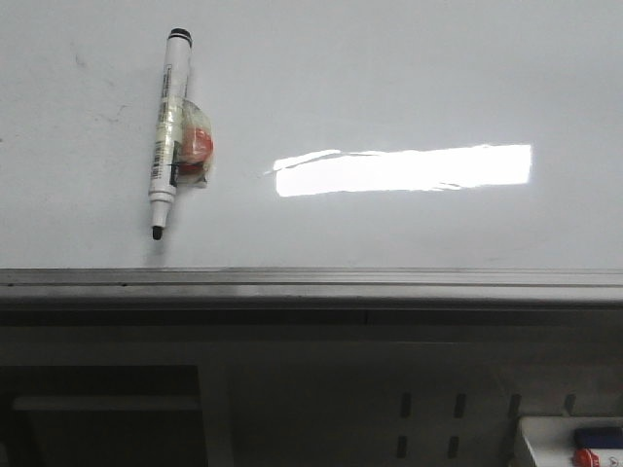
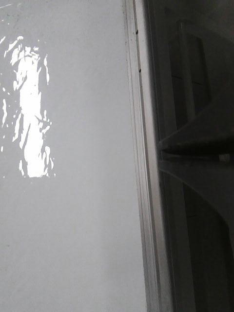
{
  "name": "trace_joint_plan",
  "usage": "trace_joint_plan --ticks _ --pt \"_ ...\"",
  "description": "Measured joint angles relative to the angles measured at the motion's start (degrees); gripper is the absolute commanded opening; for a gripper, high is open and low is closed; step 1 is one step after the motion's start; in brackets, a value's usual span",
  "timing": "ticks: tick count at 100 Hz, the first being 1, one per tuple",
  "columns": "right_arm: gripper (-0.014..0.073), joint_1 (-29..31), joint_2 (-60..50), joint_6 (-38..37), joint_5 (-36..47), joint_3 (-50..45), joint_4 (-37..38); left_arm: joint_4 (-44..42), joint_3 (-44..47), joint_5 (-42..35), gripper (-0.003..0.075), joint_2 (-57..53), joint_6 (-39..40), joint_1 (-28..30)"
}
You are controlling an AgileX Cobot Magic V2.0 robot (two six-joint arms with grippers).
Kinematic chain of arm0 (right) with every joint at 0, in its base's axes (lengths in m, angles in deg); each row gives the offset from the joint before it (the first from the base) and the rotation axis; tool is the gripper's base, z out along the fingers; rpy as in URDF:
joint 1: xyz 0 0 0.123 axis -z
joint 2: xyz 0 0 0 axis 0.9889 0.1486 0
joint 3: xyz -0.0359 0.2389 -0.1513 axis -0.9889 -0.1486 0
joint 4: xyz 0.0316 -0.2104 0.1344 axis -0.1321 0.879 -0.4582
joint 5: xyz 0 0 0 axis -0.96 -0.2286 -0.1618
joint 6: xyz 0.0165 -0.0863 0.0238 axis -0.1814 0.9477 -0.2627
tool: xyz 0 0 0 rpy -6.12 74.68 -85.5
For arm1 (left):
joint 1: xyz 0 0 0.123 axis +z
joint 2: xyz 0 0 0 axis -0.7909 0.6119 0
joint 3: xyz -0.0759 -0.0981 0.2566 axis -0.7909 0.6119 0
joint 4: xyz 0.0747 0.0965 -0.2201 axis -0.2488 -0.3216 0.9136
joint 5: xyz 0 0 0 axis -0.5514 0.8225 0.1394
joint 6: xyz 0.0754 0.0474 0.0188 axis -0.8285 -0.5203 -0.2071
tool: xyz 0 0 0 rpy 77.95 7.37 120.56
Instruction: Write number 4 on whiteboard
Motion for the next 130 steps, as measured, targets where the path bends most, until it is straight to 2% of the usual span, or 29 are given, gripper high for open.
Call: trace_joint_plan --ticks 101,117,122,130 --pt "-0.0064 0.0 0.0 0.0 0.76 0.0 0.12 0.39 0.0 0.0 -0.002 0.0 0.0 0.0" --pt "-0.0064 0.0 0.0 0.0 6.24 0.0 0.34 7.83 0.0 -0.92 -0.002 0.0 0.0 0.0" --pt "-0.0064 0.0 0.0 0.0 9.16 0.0 0.34 14.62 0.0 -2.11 -0.002 0.0 0.0 0.0" --pt "-0.0064 0.0 0.0 -0.29 13.9 0.0 -1.76 31.1 0.0 -4.15 -0.002 0.0 0.0 0.0"
